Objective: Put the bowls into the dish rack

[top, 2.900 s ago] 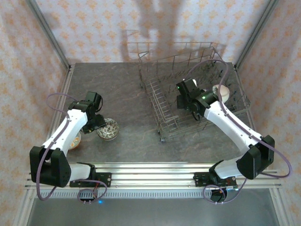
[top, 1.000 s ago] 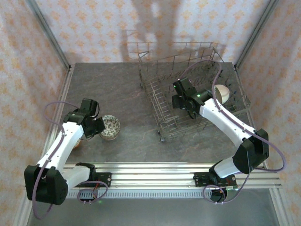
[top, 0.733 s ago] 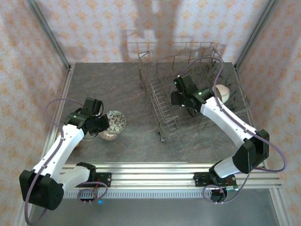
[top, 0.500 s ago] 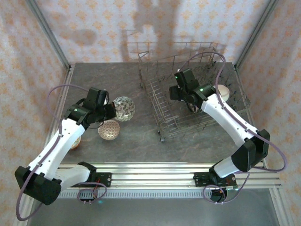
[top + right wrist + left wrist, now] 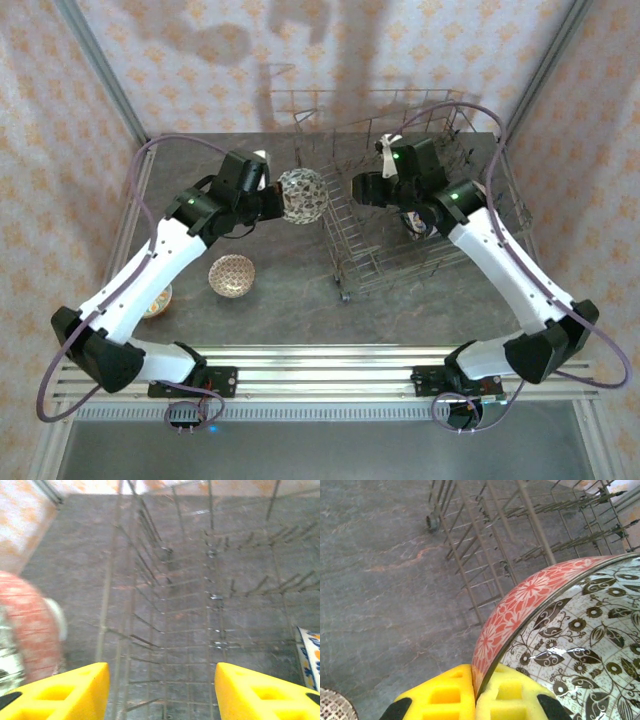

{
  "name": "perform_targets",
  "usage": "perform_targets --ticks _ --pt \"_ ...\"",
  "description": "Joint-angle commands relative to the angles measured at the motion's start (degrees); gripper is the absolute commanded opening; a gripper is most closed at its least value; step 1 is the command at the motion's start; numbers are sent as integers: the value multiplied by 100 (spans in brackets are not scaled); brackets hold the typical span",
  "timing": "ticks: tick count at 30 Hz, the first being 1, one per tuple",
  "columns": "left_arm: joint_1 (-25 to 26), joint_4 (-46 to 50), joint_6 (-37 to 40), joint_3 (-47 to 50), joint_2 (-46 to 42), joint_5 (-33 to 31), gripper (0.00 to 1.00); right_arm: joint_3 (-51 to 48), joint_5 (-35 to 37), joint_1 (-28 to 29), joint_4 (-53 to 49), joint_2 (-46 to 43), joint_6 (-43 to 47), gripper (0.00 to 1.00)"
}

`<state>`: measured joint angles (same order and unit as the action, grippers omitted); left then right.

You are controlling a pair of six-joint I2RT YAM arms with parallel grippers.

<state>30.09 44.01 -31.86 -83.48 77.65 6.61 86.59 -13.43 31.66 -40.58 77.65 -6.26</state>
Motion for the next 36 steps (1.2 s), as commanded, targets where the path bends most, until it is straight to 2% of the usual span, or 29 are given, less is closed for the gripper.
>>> perform_targets --ticks 1,4,12,19,27,36 --pt "217 -327 208 -519 144 -318 0 -33 -711 -25 384 -377 175 57" --pt "359 -397 241 -710 360 -310 0 -304 -1034 -28 689 -582 196 56" --pt "749 -333 361 -1255 806 -476 0 -399 -863 -26 530 -495 233 53" --pt "916 -284 454 -1404 866 -619 0 -810 -446 -21 809 -742 177 43" --pt "1013 -322 452 -1435 910 -658 0 -924 -540 -28 805 -731 96 33" --pt "1199 -454 511 -1412 945 -762 0 -1019 -232 -26 852 -775 -108 23"
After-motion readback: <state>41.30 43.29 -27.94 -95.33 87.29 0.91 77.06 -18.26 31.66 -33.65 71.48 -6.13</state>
